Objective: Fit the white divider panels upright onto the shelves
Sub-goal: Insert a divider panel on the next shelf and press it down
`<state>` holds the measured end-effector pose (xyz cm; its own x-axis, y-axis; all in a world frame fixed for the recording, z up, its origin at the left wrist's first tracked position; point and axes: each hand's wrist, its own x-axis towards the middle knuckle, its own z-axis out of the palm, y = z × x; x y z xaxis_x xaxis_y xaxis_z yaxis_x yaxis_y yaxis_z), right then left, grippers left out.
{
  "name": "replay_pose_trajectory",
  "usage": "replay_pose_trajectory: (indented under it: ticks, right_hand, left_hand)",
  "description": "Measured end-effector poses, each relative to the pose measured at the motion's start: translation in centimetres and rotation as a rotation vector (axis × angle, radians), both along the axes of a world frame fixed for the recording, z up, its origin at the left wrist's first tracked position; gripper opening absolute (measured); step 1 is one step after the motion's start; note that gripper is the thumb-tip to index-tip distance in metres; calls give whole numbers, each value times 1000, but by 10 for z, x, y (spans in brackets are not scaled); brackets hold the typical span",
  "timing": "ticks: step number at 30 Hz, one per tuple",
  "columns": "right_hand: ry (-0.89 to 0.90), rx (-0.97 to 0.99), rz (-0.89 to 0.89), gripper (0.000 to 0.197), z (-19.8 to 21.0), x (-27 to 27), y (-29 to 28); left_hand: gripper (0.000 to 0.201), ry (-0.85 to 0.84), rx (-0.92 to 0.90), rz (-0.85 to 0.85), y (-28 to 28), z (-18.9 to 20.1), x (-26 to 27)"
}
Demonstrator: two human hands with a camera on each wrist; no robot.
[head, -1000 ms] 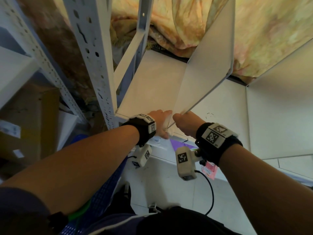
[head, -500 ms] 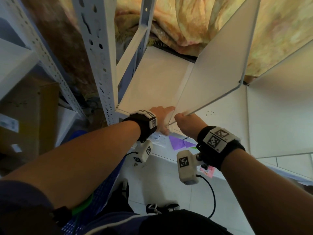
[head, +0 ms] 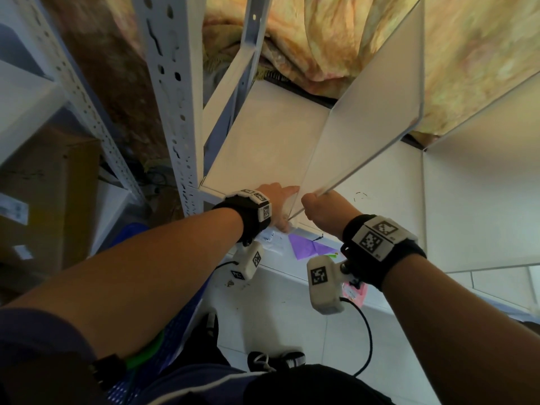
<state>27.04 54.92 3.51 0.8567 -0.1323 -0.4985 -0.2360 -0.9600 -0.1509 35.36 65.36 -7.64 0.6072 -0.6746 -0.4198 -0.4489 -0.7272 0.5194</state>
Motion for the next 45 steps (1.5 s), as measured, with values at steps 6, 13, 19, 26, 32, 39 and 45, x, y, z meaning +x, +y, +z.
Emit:
replay_pose_trajectory:
  ticks: [6,13,19,26,32,39,45]
  right_hand:
    - [18,-73,66,29,3,-1,1]
    - [39,-195,270,21,8,2,3]
    - [39,-176,278,16,7,6,2]
    - [117,-287,371,28,7,9,2]
    - [97,-249,283,19,6,8,8]
    - [78,-224,248,33,-4,3,16]
    - [74,-37,-83,33,-5,1,19]
  left_hand:
    - [111,-25,-8,-14,0,1,-1]
    - [112,-12,-6,-4,0,2,-1]
    - [128,-15,0,13,0,2,-1]
    - [141,-18,-60,35,0,-4,-3]
    - [142,-4,-71,39,-1,-5,-4]
    - [139,-46,-37,26,-2,0,-7]
    - [135,-22,-45,17,0,6,-7]
